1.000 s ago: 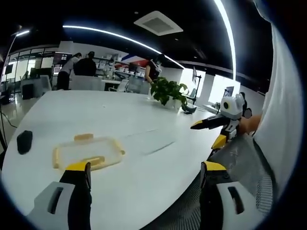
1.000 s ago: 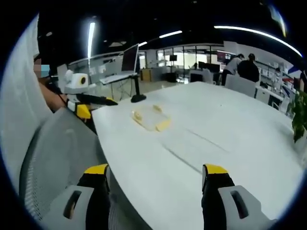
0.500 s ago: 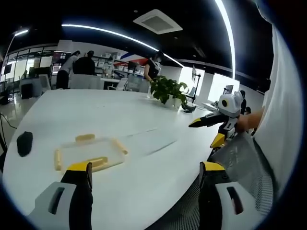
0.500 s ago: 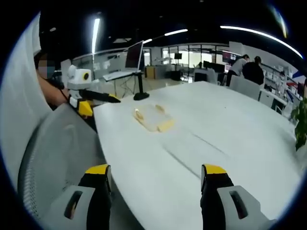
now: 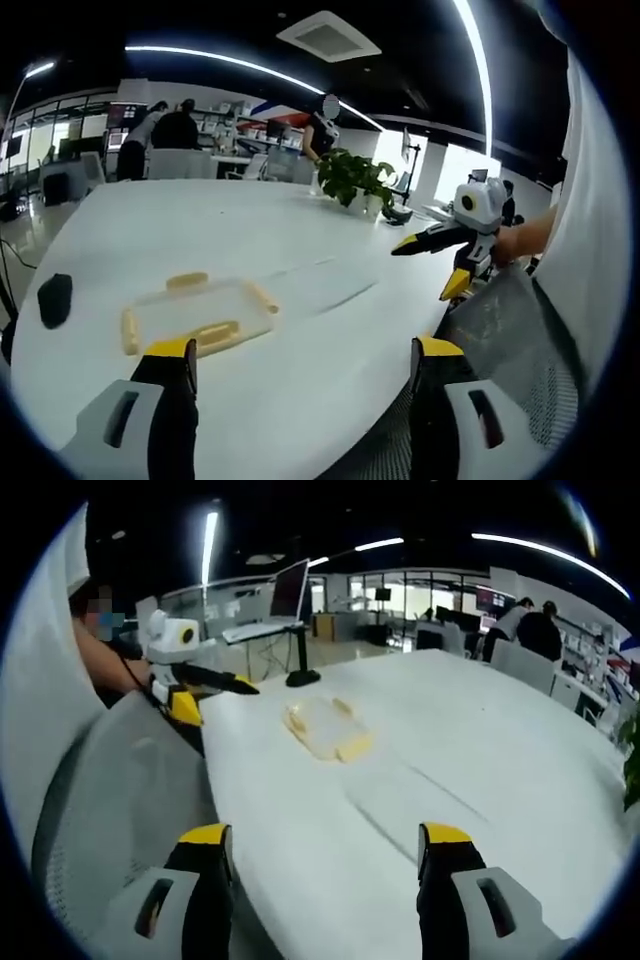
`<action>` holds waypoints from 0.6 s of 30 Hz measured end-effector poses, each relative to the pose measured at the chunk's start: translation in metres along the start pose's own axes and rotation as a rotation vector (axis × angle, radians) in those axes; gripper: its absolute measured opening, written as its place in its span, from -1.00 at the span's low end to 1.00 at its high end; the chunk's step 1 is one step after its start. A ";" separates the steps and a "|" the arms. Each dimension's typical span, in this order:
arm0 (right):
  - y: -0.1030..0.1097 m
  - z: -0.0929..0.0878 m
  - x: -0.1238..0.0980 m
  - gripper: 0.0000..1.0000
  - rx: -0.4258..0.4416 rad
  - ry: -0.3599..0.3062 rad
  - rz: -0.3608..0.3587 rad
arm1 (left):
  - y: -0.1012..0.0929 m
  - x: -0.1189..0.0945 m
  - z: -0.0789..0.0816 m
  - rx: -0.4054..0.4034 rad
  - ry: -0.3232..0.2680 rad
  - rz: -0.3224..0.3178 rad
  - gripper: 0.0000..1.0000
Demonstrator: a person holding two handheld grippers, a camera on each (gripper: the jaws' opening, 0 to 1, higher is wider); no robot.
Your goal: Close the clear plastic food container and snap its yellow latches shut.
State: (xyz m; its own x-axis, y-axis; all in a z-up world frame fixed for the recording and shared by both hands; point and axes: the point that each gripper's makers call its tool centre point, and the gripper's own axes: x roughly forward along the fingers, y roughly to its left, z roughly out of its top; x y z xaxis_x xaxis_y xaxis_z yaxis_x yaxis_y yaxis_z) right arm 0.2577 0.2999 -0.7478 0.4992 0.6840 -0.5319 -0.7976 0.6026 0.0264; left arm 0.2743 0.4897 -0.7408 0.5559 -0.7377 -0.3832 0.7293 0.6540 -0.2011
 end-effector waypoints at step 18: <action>-0.009 0.012 0.026 0.36 -0.050 0.042 0.048 | 0.023 0.007 -0.007 0.033 0.076 -0.021 0.64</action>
State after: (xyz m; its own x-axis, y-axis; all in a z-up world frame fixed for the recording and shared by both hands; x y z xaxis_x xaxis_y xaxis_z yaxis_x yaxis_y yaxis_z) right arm 0.2823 0.3174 -0.7516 0.4459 0.6931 -0.5664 -0.8366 0.5476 0.0114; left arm 0.2922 0.5012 -0.7539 0.5092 -0.7358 -0.4465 0.7539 0.6315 -0.1809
